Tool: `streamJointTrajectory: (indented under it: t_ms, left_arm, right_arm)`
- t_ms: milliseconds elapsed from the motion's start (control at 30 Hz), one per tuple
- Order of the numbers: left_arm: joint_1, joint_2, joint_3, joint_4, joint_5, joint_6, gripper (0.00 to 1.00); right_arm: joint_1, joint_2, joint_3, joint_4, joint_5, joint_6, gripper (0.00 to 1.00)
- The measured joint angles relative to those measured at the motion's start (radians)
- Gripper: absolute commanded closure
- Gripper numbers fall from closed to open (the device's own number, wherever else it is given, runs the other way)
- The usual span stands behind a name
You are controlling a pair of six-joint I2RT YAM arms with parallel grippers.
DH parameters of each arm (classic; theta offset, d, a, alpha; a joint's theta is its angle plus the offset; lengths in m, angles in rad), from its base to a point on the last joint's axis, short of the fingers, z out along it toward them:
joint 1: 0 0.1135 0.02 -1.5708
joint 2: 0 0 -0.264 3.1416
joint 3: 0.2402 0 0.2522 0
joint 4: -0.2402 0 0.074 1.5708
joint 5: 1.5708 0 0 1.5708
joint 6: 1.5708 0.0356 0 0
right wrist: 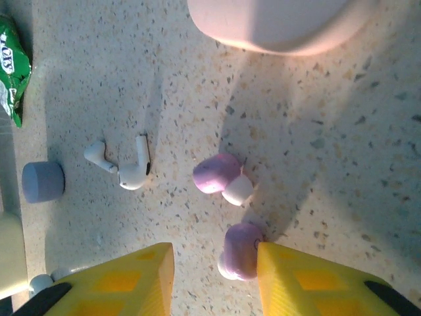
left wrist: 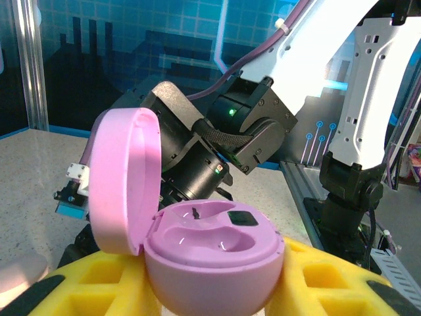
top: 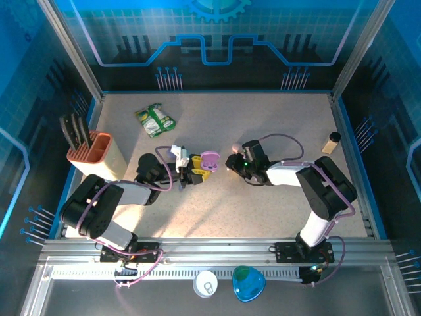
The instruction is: Insert the wireless bluetooth earbuds into the charging case
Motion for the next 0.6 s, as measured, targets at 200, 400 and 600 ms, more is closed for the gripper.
streamJointTrajectory:
  t_ms: [200, 400, 600]
  left_arm:
    - [0.0, 0.0, 0.0, 0.0, 0.0, 0.0, 0.63]
    - [0.003, 0.0, 0.0, 0.0, 0.0, 0.0, 0.63]
    - [0.006, 0.0, 0.0, 0.0, 0.0, 0.0, 0.63]
  right_arm:
    - [0.0, 0.023, 0.024, -0.01, 0.002, -0.004, 0.61]
    - [0.0, 0.031, 0.026, -0.036, 0.003, -0.012, 0.62]
    - [0.0, 0.047, 0.062, -0.093, -0.002, -0.068, 0.67]
